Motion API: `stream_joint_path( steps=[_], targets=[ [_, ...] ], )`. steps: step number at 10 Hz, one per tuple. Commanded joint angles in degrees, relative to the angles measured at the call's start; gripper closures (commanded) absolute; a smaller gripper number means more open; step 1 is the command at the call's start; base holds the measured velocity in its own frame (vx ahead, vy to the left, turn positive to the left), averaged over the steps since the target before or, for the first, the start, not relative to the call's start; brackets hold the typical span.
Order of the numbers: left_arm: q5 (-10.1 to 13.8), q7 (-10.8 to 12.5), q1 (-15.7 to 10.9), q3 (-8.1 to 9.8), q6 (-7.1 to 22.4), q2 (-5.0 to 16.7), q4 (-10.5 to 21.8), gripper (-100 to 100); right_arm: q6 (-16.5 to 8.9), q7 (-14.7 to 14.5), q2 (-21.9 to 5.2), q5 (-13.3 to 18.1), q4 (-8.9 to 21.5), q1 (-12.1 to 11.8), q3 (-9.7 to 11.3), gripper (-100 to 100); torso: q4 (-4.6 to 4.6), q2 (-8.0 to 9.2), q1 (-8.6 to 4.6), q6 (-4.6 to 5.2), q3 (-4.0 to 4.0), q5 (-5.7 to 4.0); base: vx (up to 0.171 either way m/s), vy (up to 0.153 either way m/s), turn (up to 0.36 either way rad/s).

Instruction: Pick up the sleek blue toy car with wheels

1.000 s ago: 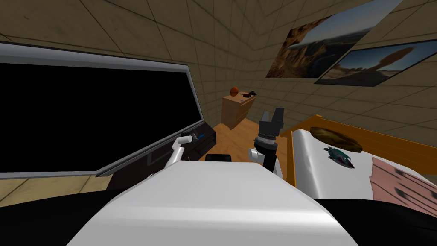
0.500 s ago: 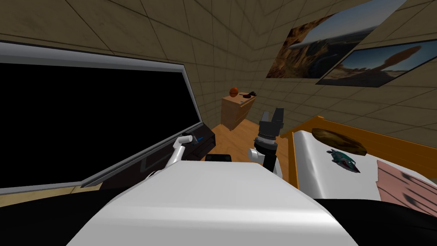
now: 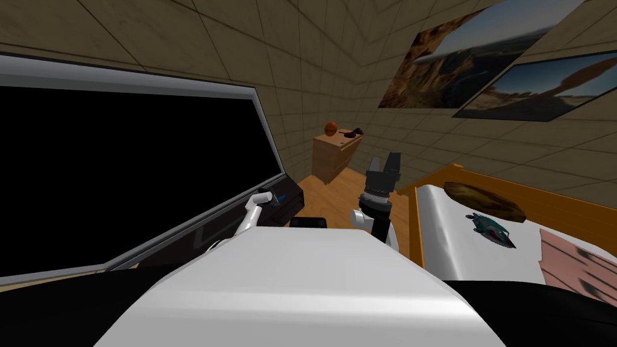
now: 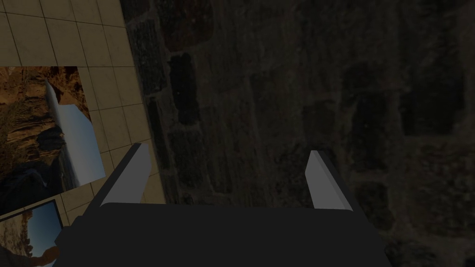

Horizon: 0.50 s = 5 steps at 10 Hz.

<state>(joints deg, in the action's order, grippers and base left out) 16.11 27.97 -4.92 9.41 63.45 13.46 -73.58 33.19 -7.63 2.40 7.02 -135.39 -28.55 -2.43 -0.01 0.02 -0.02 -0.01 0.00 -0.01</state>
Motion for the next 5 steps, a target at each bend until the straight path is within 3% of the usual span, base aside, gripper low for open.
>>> stream_joint_path(
  steps=[1,4,5],
  targets=[
    [-0.2,-0.6,0.0,-0.03,-2.1,-0.5,2.0,-100,0.0,0.0,0.0,0.0,0.0,0.0,0.0,0,0.0,0.0,0.0,0.0,0.0,0.0,0.004,-0.005,0.015],
    [-0.5,-1.2,0.0,-0.06,-4.6,-1.2,4.5,-100,0.0,0.0,0.0,0.0,0.0,0.0,0.0,0,0.0,-0.01,-0.04,-0.01,0.0,-0.01,0.008,-0.009,0.027],
    [-0.5,-1.0,0.0,-0.09,-3.8,-1.1,3.9,-100,0.0,0.0,0.0,0.0,0.0,0.0,0.0,0,0.0,0.0,-0.02,0.0,0.0,0.0,0.0,0.0,0.0]
  ],
)
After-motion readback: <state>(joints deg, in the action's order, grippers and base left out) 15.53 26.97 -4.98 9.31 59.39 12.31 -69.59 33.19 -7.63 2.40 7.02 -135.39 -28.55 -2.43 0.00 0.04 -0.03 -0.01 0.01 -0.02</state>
